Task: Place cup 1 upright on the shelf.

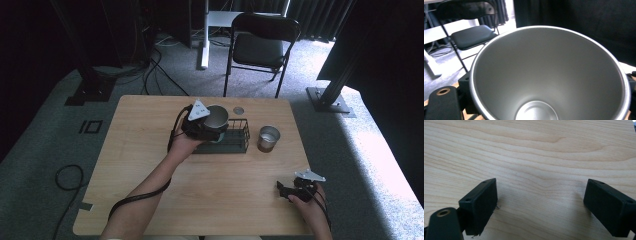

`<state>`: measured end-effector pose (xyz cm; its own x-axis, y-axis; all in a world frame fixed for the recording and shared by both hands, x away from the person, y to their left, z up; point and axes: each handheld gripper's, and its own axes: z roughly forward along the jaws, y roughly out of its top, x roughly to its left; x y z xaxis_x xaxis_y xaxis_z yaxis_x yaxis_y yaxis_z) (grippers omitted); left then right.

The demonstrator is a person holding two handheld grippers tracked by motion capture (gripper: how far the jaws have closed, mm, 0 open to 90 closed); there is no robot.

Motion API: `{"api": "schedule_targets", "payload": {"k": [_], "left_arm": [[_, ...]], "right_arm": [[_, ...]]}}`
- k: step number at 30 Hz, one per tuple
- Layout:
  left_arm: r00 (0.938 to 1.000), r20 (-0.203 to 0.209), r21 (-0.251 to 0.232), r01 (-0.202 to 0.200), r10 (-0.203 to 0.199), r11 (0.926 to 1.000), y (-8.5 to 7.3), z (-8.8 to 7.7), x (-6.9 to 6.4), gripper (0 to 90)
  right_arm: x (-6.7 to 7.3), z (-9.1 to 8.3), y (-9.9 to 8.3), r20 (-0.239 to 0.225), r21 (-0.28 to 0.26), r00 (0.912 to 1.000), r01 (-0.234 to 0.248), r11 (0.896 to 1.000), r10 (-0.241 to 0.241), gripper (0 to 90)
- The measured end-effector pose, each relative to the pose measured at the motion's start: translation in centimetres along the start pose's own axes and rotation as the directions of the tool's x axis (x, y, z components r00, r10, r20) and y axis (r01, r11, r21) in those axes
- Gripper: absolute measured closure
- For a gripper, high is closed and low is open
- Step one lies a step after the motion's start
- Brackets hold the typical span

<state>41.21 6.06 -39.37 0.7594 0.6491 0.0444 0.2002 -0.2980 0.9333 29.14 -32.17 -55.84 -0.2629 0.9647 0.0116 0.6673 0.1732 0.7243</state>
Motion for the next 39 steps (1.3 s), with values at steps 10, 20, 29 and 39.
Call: {"api": "schedule_targets", "payload": {"k": [10,20,29,39], "left_arm": [[0.9853,-0.142,0.002,0.096,-0.095,0.9954,-0.8,0.6,2.8,13.9],[0.9746,-0.187,0.042,0.133,-0.123,0.9902,-3.1,2.2,4.1,13.8],[0.972,-0.187,0.073,0.158,-0.143,0.9847,-5.0,3.0,4.4,13.8],[0.9701,-0.186,0.08,0.173,-0.156,0.9816,-6.3,3.4,4.3,13.8]], "right_arm": [[0.0,0.0,0.0,0.0,0.0,1.0,0.0,1.0,0.0,11.5],[0.0,0.0,0.0,0.0,0.0,1.0,0.0,1.0,0.0,11.5],[0.0,0.0,0.0,0.0,0.0,1.0,0.0,1.0,0.0,11.5],[0.0,0.0,0.0,0.0,0.0,1.0,0.0,1.0,0.0,11.5]]}}
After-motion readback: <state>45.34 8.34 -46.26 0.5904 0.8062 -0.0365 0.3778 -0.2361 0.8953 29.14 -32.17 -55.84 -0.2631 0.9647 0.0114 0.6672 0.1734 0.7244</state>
